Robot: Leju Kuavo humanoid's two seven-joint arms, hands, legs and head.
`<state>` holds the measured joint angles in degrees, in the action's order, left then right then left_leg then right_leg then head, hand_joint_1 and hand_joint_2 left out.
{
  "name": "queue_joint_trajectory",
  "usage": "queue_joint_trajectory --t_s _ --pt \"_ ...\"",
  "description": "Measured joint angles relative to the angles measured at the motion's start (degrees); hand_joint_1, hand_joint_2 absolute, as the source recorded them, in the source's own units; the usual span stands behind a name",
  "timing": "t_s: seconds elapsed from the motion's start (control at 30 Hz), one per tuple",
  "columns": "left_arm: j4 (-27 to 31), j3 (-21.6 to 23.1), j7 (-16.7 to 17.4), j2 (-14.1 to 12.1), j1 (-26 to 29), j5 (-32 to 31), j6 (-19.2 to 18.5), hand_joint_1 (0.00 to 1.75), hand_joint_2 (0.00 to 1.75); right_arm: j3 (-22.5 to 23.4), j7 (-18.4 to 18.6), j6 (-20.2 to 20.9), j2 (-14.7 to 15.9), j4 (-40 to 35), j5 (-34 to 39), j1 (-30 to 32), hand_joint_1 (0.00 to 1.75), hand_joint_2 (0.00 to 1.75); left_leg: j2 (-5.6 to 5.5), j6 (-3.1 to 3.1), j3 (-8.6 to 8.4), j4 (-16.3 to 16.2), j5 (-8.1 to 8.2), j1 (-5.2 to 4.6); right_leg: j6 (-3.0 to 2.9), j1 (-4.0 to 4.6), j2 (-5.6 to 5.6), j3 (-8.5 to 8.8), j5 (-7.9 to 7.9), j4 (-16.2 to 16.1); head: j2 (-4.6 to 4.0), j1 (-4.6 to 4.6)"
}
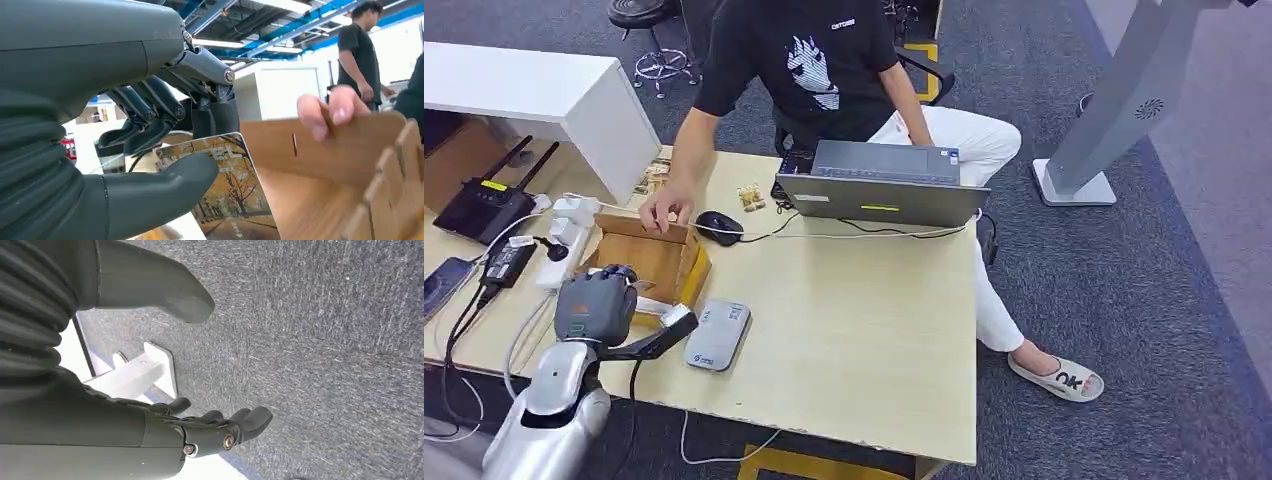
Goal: Pass the card to the sensor for recognition and then transmit it.
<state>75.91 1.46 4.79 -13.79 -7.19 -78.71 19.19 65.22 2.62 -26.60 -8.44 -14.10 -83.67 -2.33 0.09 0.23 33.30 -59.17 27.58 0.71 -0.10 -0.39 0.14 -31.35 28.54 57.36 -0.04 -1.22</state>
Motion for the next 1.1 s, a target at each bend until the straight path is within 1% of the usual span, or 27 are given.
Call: queue_joint_trajectory --t_s 0.13,0.37,0.53,0.8,1.1 --pt "1.86 -1.29 0.46 -1.09 -1.95 0.92 0.65 1.75 1.75 0.00 -0.39 -0.72 0.00 0.00 -0.17 -0.01 0.00 1.75 -0.01 0.00 0.00 0.00 -0.01 0.01 -0.01 0.01 -0.01 0.01 0.00 0.00 0.00 0.02" --pt "5.81 -3.98 0.55 -3.63 -6.45 0.87 0.35 1.75 1.75 0.02 -0.83 -1.33 0.00 0.00 -0.33 -0.02 0.00 1.75 0.00 0.01 0.00 0.00 -0.03 0.01 -0.04 0.01 0.00 0.00 -0.03 0.01 0.00 0.00" --pt "6.47 -4.22 0.98 -4.77 -9.06 -1.71 -1.01 1.75 1.75 0.00 -0.65 -1.29 0.02 0.00 -0.79 -0.03 0.00 1.75 0.00 0.01 0.00 0.00 -0.03 0.01 -0.04 0.00 0.00 0.00 -0.03 0.01 0.00 0.00" --pt "6.82 -4.17 0.98 -4.96 -11.76 -2.80 -1.47 1.75 1.75 0.00 -0.65 -1.31 0.09 0.00 -1.09 -0.19 0.00 1.75 0.01 0.01 -0.01 -0.01 -0.03 0.00 -0.03 0.00 0.01 -0.01 -0.04 0.00 0.00 0.00" --pt "6.95 -4.13 0.98 -4.79 -12.27 -3.22 -1.75 1.75 1.75 0.00 -0.83 -1.22 0.09 0.00 -1.40 -0.30 0.00 1.75 0.02 0.01 -0.01 -0.01 -0.03 0.00 -0.03 0.00 0.03 -0.03 -0.04 0.00 0.00 0.02"
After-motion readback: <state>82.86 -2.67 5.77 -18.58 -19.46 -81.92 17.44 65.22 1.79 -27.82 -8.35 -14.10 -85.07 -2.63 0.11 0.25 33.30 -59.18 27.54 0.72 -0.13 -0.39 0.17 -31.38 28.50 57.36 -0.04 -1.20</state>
